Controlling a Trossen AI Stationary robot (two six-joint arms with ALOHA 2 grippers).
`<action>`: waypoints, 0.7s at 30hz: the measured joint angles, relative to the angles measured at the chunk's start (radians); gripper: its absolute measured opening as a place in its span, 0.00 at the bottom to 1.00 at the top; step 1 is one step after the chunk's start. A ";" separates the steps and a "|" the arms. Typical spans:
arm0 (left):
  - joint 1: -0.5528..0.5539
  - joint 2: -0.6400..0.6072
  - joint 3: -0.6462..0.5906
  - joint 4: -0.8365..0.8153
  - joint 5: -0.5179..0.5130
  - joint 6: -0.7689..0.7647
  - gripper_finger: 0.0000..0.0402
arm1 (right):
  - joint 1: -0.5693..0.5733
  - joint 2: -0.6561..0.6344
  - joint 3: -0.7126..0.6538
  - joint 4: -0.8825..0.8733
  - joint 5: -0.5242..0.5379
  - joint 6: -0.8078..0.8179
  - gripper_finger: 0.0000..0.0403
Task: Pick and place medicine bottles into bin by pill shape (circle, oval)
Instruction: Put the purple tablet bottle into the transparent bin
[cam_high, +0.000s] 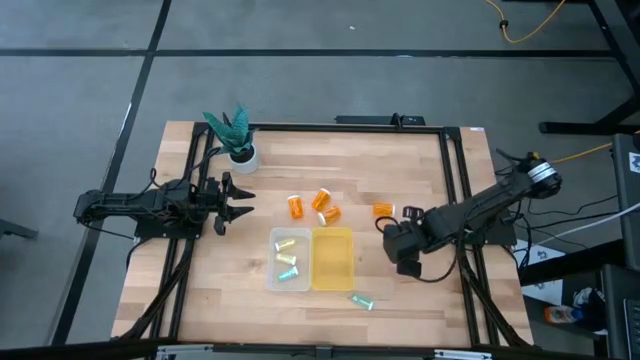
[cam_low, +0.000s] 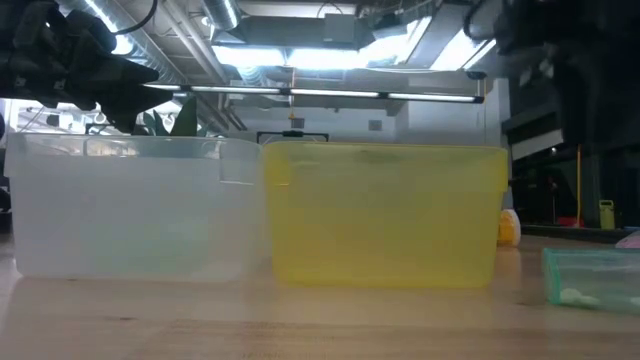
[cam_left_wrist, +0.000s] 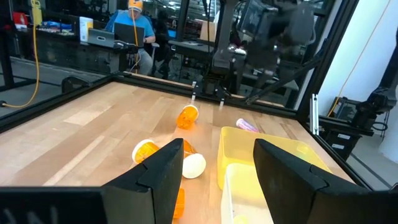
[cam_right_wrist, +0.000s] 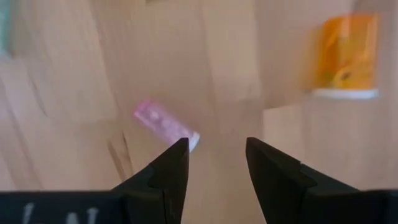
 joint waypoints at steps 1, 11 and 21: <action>0.000 0.000 0.000 0.000 0.000 0.000 0.47 | 0.002 0.014 -0.020 0.018 -0.013 -0.003 0.40; 0.000 0.000 0.000 0.000 0.000 -0.002 0.47 | 0.012 0.081 -0.163 0.260 -0.141 -0.081 0.40; 0.000 0.000 0.000 0.000 0.000 -0.002 0.47 | 0.011 0.132 -0.261 0.379 -0.152 -0.101 0.40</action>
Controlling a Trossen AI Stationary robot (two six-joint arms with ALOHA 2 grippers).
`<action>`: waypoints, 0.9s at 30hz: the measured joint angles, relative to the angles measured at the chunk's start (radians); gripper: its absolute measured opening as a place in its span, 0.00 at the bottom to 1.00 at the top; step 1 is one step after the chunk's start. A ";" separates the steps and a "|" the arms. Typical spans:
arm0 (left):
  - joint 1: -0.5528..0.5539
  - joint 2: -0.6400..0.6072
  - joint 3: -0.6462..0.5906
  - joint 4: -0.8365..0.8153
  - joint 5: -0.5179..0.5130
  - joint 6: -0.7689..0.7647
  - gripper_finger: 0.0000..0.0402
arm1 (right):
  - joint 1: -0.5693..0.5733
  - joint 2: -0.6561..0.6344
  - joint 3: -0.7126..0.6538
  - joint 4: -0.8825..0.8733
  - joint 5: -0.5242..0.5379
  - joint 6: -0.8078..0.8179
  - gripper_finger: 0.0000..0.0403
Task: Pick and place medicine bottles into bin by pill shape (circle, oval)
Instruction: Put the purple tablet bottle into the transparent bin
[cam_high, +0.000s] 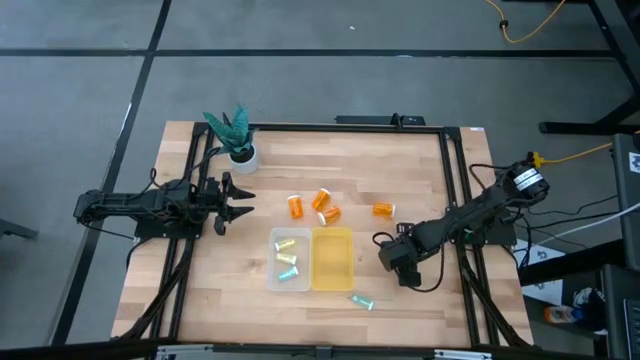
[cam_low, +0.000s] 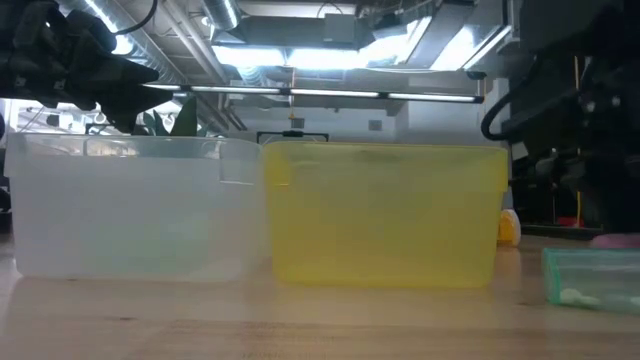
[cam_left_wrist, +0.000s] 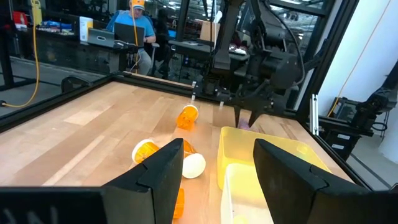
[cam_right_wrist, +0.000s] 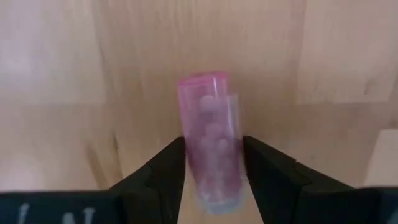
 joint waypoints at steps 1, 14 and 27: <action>0.000 0.000 0.000 0.000 0.000 0.000 0.47 | -0.001 0.003 -0.006 0.009 0.002 0.005 0.40; 0.000 0.000 0.000 0.000 0.000 0.002 0.47 | -0.012 0.017 0.058 -0.038 0.141 0.193 0.23; 0.000 0.000 0.000 0.000 0.000 0.000 0.47 | -0.089 0.014 0.320 -0.002 0.626 0.023 0.21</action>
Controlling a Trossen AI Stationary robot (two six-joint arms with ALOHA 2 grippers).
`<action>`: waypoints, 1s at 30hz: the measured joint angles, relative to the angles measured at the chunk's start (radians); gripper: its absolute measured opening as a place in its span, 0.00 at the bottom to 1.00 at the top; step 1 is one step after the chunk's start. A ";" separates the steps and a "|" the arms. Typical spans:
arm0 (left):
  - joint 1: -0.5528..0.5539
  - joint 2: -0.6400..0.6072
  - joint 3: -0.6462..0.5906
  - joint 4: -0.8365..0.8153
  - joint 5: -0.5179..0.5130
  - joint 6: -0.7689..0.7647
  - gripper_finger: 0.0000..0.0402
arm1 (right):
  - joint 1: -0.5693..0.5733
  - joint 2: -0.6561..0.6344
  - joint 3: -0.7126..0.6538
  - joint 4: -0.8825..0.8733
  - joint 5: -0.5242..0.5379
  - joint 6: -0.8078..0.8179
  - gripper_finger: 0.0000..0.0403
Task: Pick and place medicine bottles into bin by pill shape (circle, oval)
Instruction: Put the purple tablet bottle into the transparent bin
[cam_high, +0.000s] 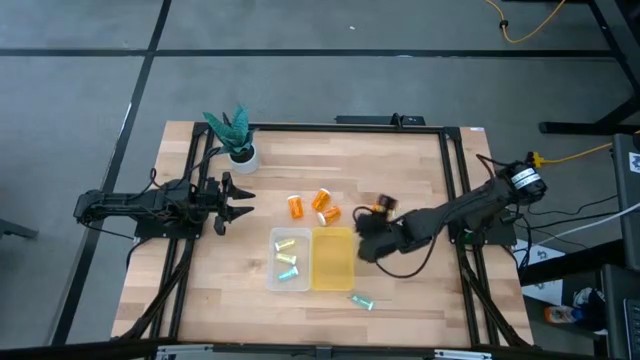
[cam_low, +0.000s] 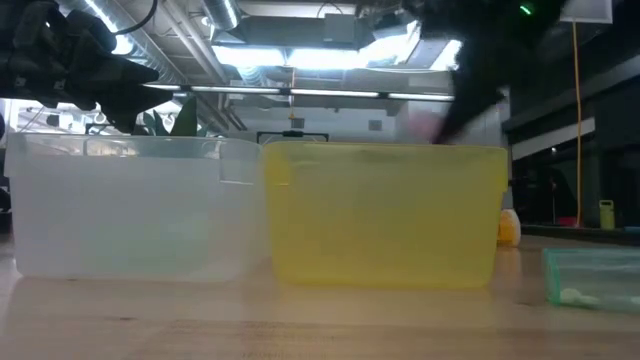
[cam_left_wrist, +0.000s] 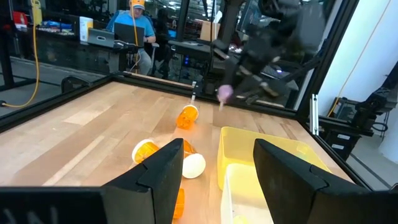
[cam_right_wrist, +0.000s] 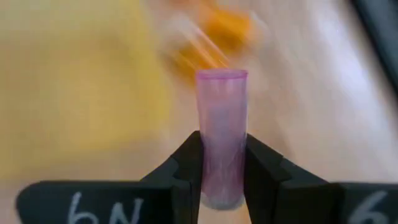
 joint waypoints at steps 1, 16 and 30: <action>0.000 0.000 0.000 0.000 0.000 0.000 0.47 | -0.011 0.000 0.002 0.095 -0.052 -0.073 0.21; 0.000 0.000 0.000 0.000 0.000 0.000 0.47 | -0.123 0.168 -0.015 0.930 -0.447 -0.466 0.21; 0.000 0.000 0.000 0.000 0.000 0.000 0.47 | -0.138 0.384 0.196 0.887 -0.558 -0.467 0.21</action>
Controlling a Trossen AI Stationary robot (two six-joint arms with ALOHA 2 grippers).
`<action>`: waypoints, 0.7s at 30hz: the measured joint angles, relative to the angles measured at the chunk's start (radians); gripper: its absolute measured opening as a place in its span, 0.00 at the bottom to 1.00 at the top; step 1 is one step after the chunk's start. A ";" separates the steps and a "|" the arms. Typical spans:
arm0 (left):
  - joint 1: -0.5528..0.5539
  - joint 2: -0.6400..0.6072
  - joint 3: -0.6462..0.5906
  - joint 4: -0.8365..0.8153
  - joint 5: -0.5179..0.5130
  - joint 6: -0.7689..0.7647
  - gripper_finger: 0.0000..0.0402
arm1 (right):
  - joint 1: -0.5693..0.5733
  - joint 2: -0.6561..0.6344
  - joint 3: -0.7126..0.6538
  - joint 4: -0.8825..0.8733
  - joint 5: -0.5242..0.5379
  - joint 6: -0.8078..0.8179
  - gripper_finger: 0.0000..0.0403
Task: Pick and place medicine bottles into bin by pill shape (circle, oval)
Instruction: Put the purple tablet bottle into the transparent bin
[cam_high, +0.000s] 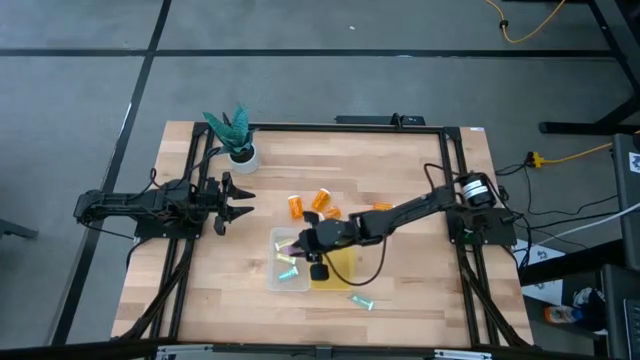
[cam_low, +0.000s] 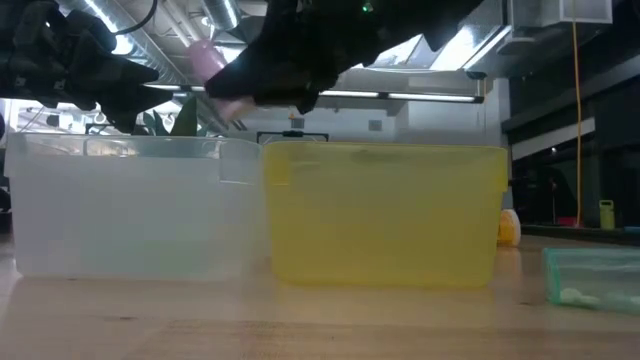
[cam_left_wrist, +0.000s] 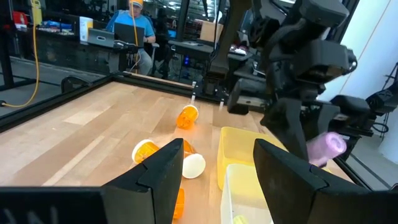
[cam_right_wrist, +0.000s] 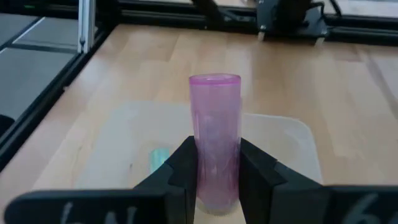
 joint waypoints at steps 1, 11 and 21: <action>0.000 0.000 0.000 0.000 0.000 0.000 0.47 | 0.000 0.003 0.001 0.001 -0.001 0.001 0.21; 0.000 0.000 0.000 0.000 0.000 0.000 0.47 | 0.000 0.005 0.001 0.003 -0.001 0.004 0.22; 0.000 0.000 0.000 0.000 0.000 0.000 0.47 | 0.000 0.005 0.001 0.003 -0.001 0.027 0.32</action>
